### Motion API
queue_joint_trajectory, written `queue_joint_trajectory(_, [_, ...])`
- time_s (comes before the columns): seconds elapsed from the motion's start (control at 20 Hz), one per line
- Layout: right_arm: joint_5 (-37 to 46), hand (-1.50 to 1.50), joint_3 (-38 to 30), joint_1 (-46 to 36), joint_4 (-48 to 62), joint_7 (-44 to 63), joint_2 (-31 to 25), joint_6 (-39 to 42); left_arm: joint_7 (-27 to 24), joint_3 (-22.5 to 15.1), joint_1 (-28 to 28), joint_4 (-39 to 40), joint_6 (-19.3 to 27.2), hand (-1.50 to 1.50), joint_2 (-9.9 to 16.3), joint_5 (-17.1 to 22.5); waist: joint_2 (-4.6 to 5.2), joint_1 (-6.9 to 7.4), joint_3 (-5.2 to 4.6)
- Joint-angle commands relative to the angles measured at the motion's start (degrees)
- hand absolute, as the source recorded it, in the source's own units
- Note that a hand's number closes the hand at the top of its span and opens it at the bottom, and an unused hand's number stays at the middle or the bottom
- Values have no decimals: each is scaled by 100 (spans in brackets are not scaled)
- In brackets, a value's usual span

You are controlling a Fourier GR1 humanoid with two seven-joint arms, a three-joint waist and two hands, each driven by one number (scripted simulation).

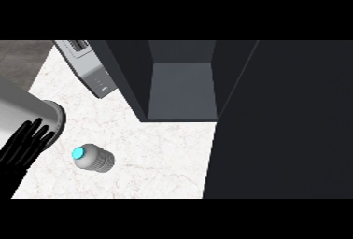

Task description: Pick up the bottled water, place it into the cabinet and close the cabinet

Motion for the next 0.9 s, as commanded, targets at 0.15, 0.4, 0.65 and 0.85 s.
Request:
queue_joint_trajectory(0.15, [379,-150,213,184,-769,339,-161,-100,-917,42,-456,1630,-254,-150,103,-939,1,-31,-2])
queue_joint_trajectory(0.4, [753,-150,481,75,-650,469,-107,-389,-1501,-111,-494,2316,-222,-150,-22,-1431,-4,-24,-3])
queue_joint_trajectory(0.65, [539,-150,246,-171,-774,718,-259,-399,-2083,-355,-767,3052,36,-150,-157,-2019,-1,-11,-2])
queue_joint_trajectory(0.85, [507,-150,264,-392,-736,646,-215,-473,-3019,-214,-1398,4563,50,-150,135,-2366,9,-47,-8])
